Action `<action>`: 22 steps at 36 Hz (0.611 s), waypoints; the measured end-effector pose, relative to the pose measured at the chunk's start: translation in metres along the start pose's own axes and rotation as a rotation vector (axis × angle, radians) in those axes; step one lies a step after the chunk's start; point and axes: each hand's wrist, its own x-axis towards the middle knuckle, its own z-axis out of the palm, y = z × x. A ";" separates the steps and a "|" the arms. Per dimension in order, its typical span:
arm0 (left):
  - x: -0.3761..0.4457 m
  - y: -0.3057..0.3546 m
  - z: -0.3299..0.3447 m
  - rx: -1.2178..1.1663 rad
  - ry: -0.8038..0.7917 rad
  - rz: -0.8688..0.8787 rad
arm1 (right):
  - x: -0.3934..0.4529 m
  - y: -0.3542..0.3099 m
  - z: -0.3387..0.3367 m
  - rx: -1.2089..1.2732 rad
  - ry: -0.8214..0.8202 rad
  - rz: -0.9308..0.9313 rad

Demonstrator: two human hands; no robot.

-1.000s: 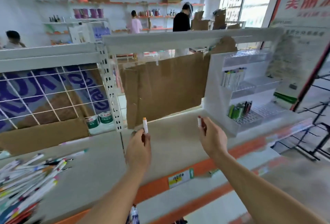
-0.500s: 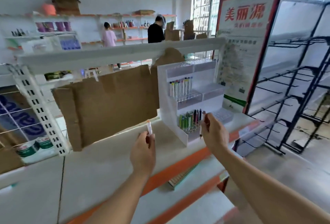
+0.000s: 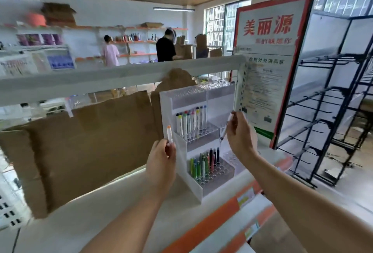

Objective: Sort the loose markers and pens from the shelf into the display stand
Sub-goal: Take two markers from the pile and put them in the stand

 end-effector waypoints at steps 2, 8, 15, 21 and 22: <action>0.007 0.003 0.007 0.029 0.012 -0.006 | 0.013 0.001 0.005 0.024 -0.015 -0.011; 0.028 0.011 0.024 0.075 0.062 -0.030 | 0.049 0.005 0.027 0.094 -0.021 -0.078; 0.036 0.023 0.043 0.140 0.148 -0.070 | 0.079 0.018 0.055 0.240 -0.186 -0.157; 0.032 0.040 0.055 0.211 0.237 -0.142 | 0.093 0.026 0.061 0.241 -0.387 -0.227; 0.031 0.042 0.056 0.217 0.250 -0.154 | 0.095 0.027 0.063 0.238 -0.418 -0.238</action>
